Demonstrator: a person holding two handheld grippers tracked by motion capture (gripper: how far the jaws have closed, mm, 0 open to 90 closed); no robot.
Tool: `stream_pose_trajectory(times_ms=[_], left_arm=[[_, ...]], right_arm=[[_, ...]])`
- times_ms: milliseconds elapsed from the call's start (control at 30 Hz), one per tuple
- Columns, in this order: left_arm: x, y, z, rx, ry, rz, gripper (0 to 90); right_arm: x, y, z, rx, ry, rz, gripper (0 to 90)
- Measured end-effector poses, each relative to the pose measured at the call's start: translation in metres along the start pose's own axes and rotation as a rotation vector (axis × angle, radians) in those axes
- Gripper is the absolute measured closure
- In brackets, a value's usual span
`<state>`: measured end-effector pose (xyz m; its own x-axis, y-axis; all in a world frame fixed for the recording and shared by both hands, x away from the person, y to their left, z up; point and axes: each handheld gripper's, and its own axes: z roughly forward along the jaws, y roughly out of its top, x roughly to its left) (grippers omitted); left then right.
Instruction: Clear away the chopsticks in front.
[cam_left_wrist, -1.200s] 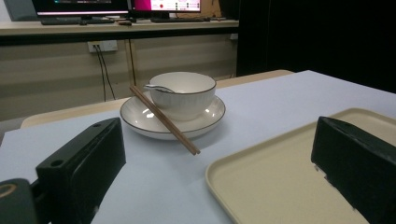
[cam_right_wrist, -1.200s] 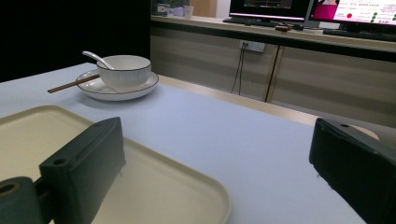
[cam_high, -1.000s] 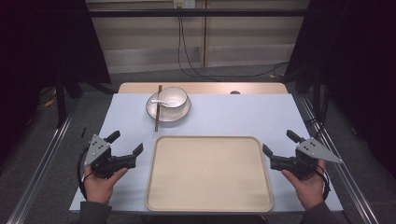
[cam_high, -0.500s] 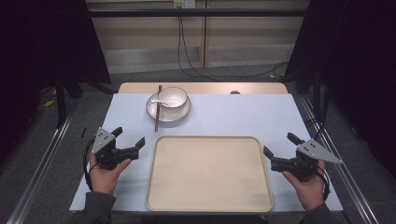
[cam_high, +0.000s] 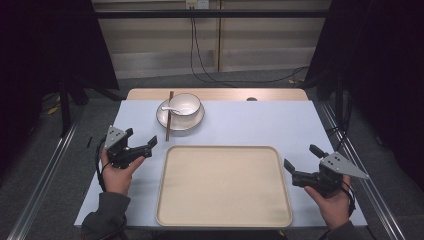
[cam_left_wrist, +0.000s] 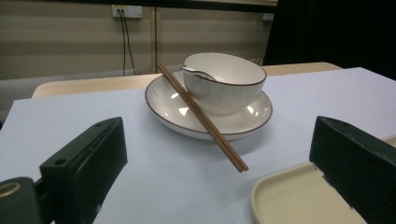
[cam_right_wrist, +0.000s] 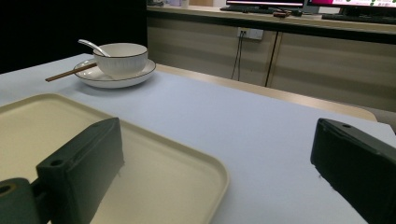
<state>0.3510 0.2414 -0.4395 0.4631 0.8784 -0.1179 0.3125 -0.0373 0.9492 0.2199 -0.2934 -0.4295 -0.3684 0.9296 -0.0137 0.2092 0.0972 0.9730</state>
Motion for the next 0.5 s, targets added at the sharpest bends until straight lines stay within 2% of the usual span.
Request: stream_pose_trajectory(times_ms=[167,200,300,500], left_arm=[[0.009,-0.002,0.013,0.037,0.022,-0.006,4.0],[0.009,-0.002,0.016,0.039,0.033,-0.01,4.0],[0.01,0.001,0.024,0.044,0.022,-0.033,4.5],[0.01,0.009,0.043,0.083,0.051,-0.036,4.5]], right_arm=[[0.002,0.001,0.003,0.001,0.009,-0.004,2.2],[0.002,0.001,0.003,-0.001,0.017,-0.004,2.1],[0.002,0.001,0.003,0.002,0.008,-0.005,2.1],[0.002,0.001,0.004,0.0,0.005,-0.005,2.2]])
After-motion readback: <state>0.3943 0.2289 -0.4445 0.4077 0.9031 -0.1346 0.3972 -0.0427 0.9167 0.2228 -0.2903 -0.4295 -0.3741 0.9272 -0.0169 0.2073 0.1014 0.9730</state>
